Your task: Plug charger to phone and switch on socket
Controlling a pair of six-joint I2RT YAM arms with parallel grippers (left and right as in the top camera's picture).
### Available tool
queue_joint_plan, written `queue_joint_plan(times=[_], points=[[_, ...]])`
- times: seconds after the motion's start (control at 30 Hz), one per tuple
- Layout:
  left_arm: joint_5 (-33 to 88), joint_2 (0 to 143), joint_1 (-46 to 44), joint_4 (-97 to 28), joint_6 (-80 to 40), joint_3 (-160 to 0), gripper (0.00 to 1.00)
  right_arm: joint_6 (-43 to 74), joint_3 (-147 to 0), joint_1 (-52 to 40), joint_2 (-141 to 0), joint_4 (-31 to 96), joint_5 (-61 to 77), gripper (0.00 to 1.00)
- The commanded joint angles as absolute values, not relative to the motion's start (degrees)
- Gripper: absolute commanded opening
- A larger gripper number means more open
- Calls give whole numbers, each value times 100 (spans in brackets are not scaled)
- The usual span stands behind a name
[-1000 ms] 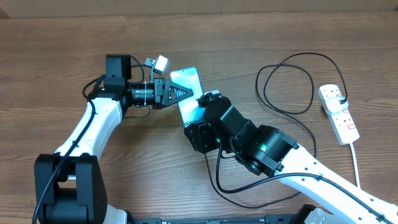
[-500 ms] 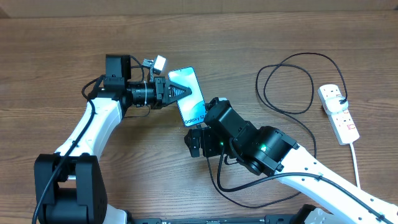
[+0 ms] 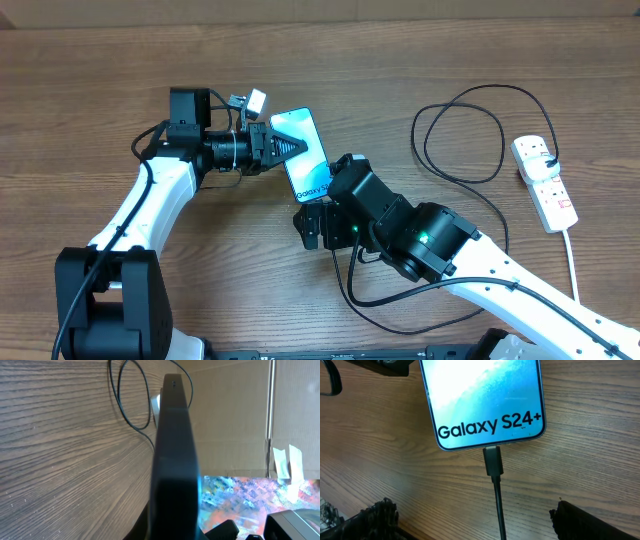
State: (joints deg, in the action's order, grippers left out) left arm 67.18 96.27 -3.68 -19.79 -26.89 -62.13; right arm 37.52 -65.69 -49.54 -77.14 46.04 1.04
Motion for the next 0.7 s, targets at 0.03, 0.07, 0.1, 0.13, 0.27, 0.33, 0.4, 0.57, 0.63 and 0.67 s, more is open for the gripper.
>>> queue_joint_plan(times=[0.03,0.07,0.1,0.13,0.27,0.33,0.4,0.57,0.63,0.67], points=[[6842,9636,-373,-1966,-2749,-6198,4,3778,-6751,-4943,-7664,4550,30,100],[6842,9636,-373,-1966,-2751,-6198,4,3778,-6751,-4943,-7664,4532,30,100],[6840,9636,-373,-1966,-2768,-6198,4,3778,-6751,-4943,-7664,4528,30,100],[6838,9636,-373,-1964,-2825,-6198,4,3778,-6751,-4943,-7664,4528,30,100],[6805,9636,-373,-1944,-2923,-6198,4,3778,-6751,-4943,-7664,4530,32,100],[6731,9636,-373,-1946,-2943,-6198,4,3778,-6751,-4943,-7664,4530,32,100],[6641,9636,-373,-1946,-3048,-6198,4,3776,-6751,-4943,-7664,4530,30,100],[6420,9636,-373,-1946,-3138,-6198,4,3774,-6751,-4943,-7664,4521,5,93],[6320,9636,-373,-1946,-3138,-6198,4,3774,-6751,-4943,-7664,4484,5,89],[6254,9636,-373,-1946,-3138,-6198,4,3774,-6751,-4943,-7664,4447,3,89]])
